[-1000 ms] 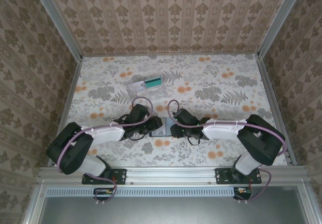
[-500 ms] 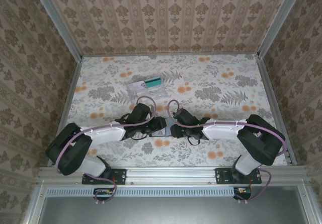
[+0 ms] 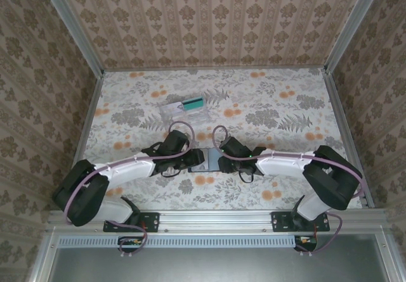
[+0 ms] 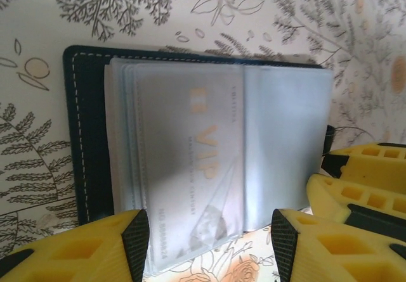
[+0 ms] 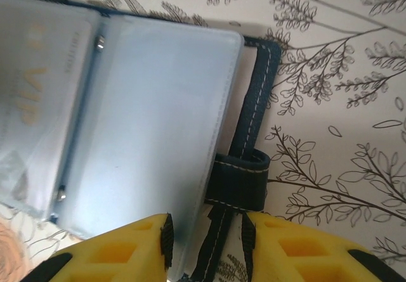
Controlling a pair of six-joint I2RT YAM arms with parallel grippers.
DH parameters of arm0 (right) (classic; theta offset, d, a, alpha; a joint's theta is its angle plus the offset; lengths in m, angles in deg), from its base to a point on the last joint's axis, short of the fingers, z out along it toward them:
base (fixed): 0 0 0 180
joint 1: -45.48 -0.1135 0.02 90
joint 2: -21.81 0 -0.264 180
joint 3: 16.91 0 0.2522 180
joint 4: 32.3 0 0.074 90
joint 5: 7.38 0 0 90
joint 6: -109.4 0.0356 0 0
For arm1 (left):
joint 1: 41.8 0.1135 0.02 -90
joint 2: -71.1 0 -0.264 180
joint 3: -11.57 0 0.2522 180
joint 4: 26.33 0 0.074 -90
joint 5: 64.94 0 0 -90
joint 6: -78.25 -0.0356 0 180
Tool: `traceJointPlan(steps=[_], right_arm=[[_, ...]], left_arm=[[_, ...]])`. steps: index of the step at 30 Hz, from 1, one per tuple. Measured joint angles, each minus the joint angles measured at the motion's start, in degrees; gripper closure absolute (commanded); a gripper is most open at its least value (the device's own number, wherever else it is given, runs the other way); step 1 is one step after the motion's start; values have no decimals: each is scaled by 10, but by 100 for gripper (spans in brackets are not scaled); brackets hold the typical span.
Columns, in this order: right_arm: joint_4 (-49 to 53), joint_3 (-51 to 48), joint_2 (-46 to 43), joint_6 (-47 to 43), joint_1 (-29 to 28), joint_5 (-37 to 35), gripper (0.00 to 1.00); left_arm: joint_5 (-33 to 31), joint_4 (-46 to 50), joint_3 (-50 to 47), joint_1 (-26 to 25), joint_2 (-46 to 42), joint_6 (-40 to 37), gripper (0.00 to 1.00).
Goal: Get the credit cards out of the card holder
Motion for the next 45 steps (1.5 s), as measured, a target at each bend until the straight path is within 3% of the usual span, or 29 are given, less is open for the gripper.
traceJointPlan(steps=[22,38,45], right_arm=[[-5,5,12,0,0,0,63],[-6,5,12,3,0,0,63],[-10,-9,-3,20,2,-18,60]], left_arm=[[16,-4,9,-2,36,-2,44],[66,-101,9,-25,30,-1,42],[79,-126,53,-49,45,-1,42]])
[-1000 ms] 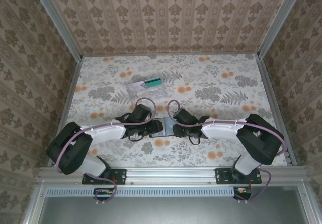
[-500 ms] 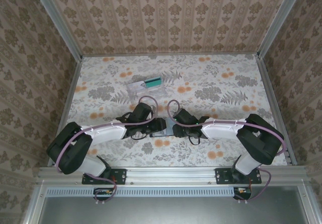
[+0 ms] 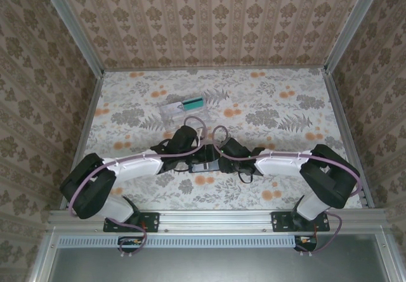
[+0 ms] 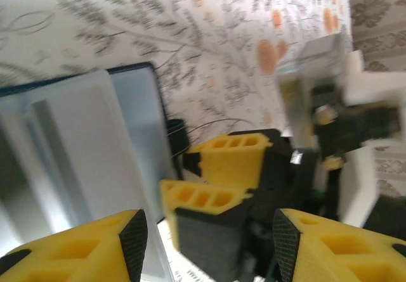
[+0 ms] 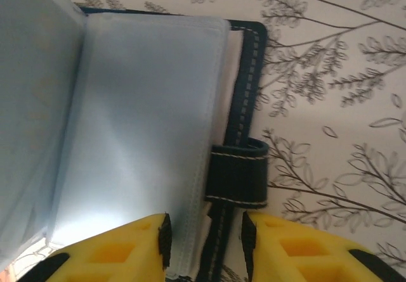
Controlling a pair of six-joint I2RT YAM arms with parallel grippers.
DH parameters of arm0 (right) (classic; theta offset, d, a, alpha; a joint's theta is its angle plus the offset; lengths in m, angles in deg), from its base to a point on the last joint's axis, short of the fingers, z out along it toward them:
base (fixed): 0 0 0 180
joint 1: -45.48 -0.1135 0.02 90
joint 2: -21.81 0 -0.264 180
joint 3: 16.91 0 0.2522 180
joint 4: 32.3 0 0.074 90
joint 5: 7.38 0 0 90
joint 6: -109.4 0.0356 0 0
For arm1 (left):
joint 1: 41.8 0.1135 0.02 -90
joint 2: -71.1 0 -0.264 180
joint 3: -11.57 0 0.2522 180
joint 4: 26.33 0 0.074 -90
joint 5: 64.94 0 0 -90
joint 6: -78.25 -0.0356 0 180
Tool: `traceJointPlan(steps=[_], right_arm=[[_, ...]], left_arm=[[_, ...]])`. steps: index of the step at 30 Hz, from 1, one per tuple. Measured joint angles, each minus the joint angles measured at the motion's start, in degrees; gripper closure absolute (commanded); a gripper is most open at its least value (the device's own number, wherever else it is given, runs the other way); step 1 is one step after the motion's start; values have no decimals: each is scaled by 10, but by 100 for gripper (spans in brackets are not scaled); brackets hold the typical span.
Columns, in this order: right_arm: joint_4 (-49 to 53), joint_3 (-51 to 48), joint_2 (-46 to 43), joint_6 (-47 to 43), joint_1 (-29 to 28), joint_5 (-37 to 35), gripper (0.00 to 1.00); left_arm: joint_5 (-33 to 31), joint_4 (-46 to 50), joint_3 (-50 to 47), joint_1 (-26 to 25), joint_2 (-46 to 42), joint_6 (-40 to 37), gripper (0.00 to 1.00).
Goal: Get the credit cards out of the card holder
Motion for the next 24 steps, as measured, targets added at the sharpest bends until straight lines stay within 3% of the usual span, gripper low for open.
traceJointPlan(steps=[7,11,14,18,24], right_arm=[[19,-38,-65,12,29,-30,60],[20,-34,-78,0,33,-23,71],[20,-13,-63,-17,33,-8,83],[14,30,-24,-31,33,11,90],[14,64,28,-42,32,34,91]], left_arm=[[-7,-3,3,3,7,0,42],[-14,0,-8,15,7,2,46],[-20,0,-24,28,7,11,52],[-24,1,-43,40,7,24,57],[-27,0,-44,41,10,31,58]])
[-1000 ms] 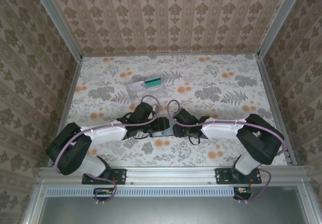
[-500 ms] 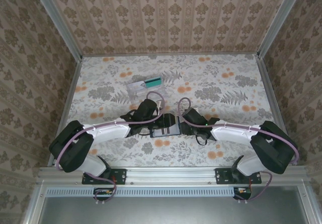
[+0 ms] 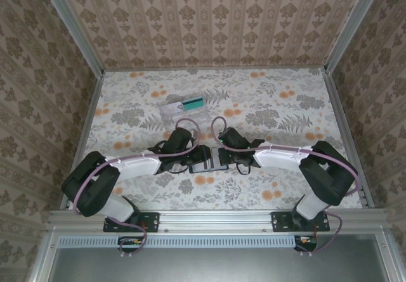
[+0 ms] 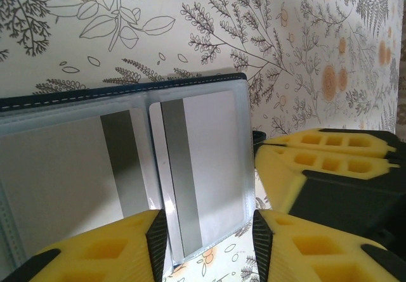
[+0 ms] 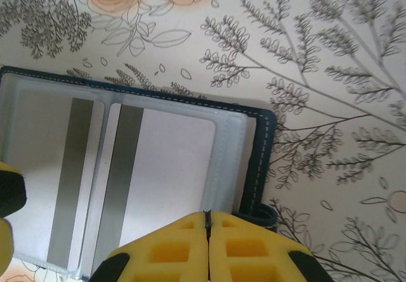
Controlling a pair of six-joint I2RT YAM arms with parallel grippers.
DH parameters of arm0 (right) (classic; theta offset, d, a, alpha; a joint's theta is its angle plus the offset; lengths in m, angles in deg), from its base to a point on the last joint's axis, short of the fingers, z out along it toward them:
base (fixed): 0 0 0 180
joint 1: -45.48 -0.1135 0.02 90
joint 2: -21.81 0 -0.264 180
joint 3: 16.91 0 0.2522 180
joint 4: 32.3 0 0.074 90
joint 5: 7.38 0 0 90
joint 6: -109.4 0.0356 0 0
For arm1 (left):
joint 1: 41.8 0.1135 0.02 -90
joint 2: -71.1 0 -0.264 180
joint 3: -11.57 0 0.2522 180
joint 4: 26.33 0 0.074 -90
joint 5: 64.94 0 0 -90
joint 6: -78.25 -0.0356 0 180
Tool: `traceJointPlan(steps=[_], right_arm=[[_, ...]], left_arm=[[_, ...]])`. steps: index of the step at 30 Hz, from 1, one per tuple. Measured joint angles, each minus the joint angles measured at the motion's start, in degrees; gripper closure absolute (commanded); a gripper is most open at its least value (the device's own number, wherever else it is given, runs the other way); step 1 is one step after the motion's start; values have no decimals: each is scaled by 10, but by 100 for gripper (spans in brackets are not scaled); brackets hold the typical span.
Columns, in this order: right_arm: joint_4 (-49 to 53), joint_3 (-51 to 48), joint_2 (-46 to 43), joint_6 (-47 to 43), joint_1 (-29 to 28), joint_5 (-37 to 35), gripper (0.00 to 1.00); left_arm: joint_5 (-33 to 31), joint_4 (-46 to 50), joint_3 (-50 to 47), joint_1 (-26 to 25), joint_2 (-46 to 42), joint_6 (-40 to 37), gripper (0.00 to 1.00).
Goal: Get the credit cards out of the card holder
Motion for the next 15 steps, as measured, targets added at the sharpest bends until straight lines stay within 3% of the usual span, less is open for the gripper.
traceJointPlan(steps=[12,15], right_arm=[[-7,10,27,0,0,13,92],[-12,10,29,0,-1,13,92]], left_arm=[[3,-7,0,0,46,7,60],[7,-16,0,3,49,15,67]])
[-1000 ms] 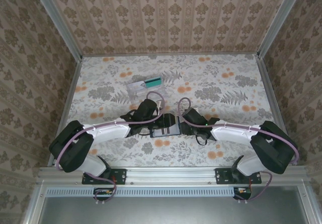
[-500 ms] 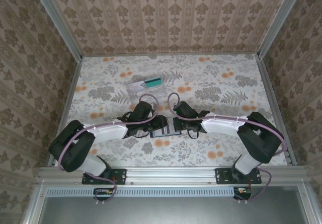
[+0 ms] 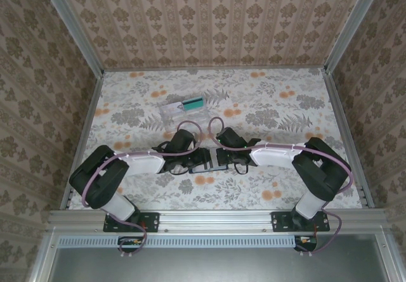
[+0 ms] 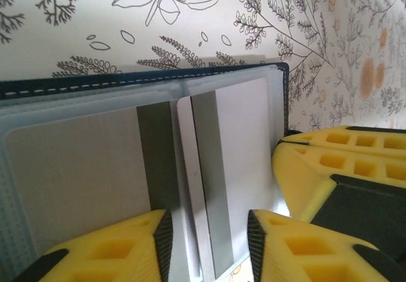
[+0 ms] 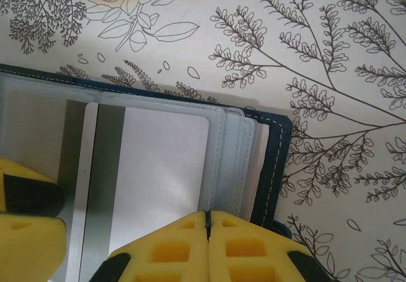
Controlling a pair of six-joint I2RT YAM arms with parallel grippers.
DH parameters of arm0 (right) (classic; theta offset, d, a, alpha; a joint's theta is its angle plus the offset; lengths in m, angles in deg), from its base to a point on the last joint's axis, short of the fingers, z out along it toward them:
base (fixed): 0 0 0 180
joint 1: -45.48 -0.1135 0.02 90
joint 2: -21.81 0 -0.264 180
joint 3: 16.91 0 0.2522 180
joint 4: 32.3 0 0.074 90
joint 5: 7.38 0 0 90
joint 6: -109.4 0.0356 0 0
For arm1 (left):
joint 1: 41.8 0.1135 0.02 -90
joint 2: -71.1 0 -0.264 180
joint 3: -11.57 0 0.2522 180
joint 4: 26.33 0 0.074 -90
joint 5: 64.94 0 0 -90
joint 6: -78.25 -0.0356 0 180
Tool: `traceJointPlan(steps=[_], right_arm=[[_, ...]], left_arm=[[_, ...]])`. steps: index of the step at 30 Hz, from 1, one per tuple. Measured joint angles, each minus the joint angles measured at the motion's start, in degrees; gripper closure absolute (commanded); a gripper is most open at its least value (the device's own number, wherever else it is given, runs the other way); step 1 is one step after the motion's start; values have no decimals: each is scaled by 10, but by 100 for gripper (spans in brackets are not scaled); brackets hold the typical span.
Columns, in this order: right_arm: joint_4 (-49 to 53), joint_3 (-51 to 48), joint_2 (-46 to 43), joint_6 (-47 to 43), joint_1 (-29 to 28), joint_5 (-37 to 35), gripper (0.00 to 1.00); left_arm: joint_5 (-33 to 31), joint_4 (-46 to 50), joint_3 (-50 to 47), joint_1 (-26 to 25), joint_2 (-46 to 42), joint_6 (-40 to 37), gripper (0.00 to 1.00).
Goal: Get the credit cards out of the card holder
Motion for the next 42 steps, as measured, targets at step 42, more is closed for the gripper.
traceJointPlan(steps=[42], right_arm=[[-13,0,7,5,-4,2,93]], left_arm=[[26,-3,-74,65,-102,28,100]])
